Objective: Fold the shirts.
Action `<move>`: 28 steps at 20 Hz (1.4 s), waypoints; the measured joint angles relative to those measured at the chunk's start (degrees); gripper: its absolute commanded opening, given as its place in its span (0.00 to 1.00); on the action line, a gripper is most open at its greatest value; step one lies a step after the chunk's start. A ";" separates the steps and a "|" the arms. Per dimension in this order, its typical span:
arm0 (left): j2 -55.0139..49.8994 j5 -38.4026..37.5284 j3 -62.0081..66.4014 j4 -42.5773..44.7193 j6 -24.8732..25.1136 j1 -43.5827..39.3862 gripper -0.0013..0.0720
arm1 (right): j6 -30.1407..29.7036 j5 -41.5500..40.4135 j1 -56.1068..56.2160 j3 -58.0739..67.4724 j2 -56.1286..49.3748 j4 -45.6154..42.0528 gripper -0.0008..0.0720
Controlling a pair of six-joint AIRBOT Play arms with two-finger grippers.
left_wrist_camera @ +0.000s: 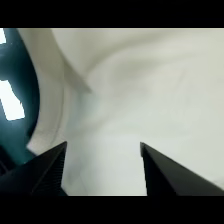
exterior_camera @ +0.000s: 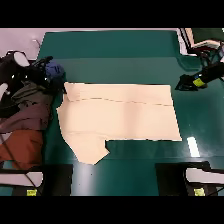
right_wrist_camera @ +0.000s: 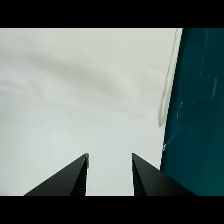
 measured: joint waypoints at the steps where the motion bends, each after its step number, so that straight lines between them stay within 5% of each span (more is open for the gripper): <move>1: 3.56 0.04 -4.74 0.31 -0.46 0.00 0.76 | -0.07 0.35 -0.22 -1.90 2.08 0.00 0.46; 7: 24.52 1.44 -34.42 0.33 -3.87 0.00 0.76 | -0.31 -0.39 -0.81 -12.59 11.32 2.03 0.46; 14: 31.47 6.43 -50.31 -10.51 -3.74 0.00 0.76 | -0.35 -1.31 -0.87 -15.04 13.16 5.35 0.46; 18: 32.06 10.45 -53.05 -14.73 -2.82 0.00 0.05 | -0.37 -1.27 -1.01 -15.50 13.33 5.84 0.46; 22: 32.24 11.45 -52.37 -16.13 -1.22 0.00 0.05 | -0.90 -0.15 -3.34 -20.76 15.19 4.11 0.46; 23: 32.26 10.93 -51.71 -16.35 -0.70 0.00 0.05 | -0.96 0.00 -4.87 -23.28 16.24 2.67 0.51; 24: 32.28 10.32 -51.06 -16.44 -0.20 0.00 0.05 | -1.03 0.20 -6.80 -25.88 17.31 1.33 0.69; 25: 32.28 9.86 -50.40 -16.50 0.26 0.00 0.05 | -1.11 0.37 -9.40 -28.85 18.36 -0.17 0.72; 27: 32.28 9.20 -49.29 -16.59 0.87 0.00 0.04 | -1.14 0.92 -15.67 -34.99 19.69 -2.01 0.70; 28: 32.28 9.20 -48.96 -16.63 1.07 0.00 0.04 | -1.18 1.18 -19.04 -38.16 19.89 -2.14 0.62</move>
